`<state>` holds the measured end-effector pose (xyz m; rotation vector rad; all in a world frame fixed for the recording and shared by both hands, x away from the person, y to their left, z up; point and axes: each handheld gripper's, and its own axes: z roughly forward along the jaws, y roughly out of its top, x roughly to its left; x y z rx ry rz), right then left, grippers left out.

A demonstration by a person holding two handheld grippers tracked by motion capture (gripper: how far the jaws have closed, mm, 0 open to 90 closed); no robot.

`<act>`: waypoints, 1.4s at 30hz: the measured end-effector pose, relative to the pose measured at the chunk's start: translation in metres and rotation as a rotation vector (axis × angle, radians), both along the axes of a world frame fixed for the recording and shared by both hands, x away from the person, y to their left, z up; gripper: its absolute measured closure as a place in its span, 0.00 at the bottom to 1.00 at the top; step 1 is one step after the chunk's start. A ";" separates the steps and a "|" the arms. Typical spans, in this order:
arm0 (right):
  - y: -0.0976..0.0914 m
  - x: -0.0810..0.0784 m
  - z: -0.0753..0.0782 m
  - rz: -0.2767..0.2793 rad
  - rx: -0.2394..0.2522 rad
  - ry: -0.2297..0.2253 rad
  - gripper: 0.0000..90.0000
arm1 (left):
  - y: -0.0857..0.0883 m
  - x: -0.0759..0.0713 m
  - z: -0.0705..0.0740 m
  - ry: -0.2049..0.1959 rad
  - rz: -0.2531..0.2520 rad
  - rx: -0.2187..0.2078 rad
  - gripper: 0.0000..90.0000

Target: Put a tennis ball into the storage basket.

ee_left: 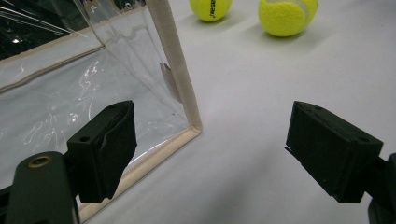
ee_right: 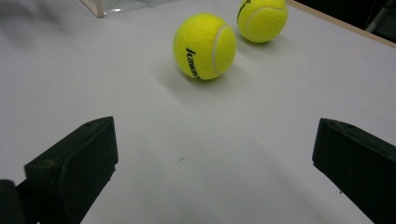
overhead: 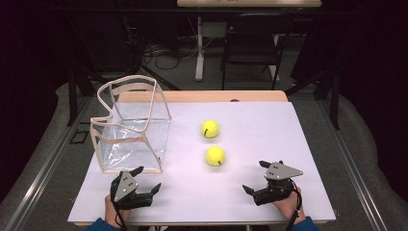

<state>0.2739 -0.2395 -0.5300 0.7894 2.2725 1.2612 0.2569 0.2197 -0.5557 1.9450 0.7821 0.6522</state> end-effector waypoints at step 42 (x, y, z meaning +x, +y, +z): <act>0.030 0.034 0.016 0.030 -0.043 0.068 0.00 | 0.000 -0.002 0.001 -0.018 0.002 -0.006 0.18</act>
